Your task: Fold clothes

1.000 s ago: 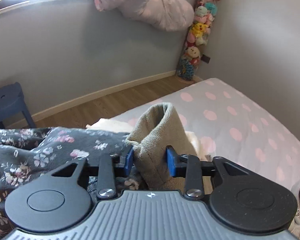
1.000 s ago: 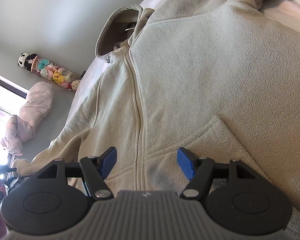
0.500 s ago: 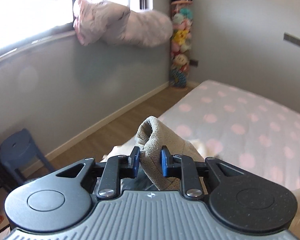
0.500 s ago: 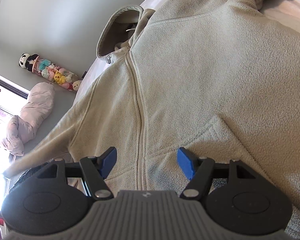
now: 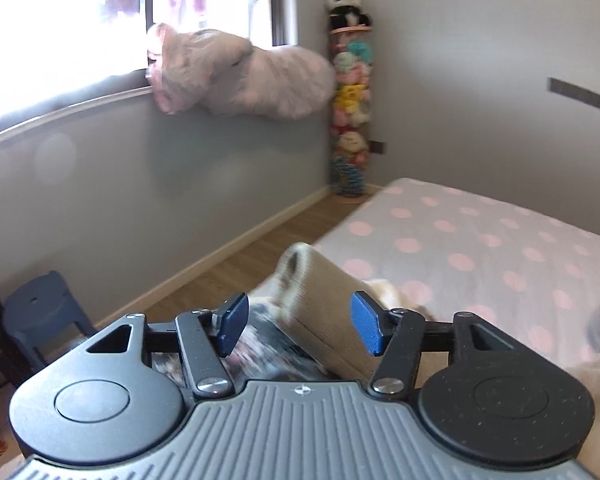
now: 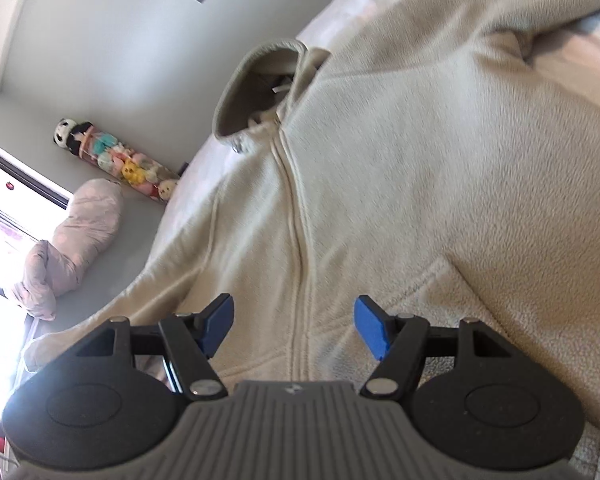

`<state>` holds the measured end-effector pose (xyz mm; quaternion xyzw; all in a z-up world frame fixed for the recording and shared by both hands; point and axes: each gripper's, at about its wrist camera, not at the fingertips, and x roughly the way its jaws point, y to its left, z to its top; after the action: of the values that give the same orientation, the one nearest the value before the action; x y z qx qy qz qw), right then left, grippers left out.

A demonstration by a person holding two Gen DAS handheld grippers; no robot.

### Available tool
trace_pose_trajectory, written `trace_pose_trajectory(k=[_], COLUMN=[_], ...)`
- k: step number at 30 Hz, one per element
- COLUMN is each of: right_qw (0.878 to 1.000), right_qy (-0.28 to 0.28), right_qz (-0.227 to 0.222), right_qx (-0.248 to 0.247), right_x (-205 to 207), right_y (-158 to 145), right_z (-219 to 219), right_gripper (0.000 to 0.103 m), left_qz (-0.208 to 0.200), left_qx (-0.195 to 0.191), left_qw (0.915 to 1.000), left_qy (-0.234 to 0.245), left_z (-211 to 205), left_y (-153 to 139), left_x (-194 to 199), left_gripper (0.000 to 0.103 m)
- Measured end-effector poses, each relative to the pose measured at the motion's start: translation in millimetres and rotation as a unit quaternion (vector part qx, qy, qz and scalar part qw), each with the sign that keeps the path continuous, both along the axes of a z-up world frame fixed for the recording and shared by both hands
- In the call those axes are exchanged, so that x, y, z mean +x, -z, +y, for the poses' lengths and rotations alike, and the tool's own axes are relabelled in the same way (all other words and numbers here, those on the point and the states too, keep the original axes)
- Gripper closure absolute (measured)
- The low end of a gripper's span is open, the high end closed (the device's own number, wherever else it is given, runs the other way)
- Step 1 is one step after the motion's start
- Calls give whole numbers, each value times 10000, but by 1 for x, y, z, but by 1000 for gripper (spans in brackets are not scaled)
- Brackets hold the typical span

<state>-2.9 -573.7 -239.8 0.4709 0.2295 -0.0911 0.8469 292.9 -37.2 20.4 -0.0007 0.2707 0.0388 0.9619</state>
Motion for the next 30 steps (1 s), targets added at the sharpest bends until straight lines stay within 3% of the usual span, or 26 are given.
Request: trace_pose_trajectory(k=[2,4,5,8,14,19,22,27,30], right_qw=[10000,9999,9998,9989,9925,9890,9871,9889,9877], right_qy=[30,3,-24,-92,19,199,191,-173,-403], right_qz=[-93,-166,-205,-421,-643,-564,-488,-537,-459], right_qx=[9,-6,-24,-188,-1040,-1355,-1513,-1375,-1439], right_x=[-7,-17,-23,-51,-145,-206,-197,-143,-116], right_y=[-12,-30,-40,-76,-148,-180,-193,-195,-192], right_z=[1,3,4,5,-2,-6,-2,30,44], right_gripper=[37,52,54,55,55,53,53,53,52], left_qz=[155,368,439,498,481,436,496,833,820], left_qx=[-232,-515,-651,-1002,-1746,-1945,-2228,-2376,-2342], left_qw=[9990,9947,9915,9813,9592,9444,9301,9175,9120], left_qy=[357,810,1039,1565,2169,2615,2877,3078,3265], left_z=[-11,-25,-32,-52,-72,-107,-124,-146,-157], left_y=[3,8,11,16,15,15,16,17,12], left_x=[-23,-47,-60,-100,-169,-210,-229,-245,-239], left_gripper=[48,48,48,48,48,48,48,43,43])
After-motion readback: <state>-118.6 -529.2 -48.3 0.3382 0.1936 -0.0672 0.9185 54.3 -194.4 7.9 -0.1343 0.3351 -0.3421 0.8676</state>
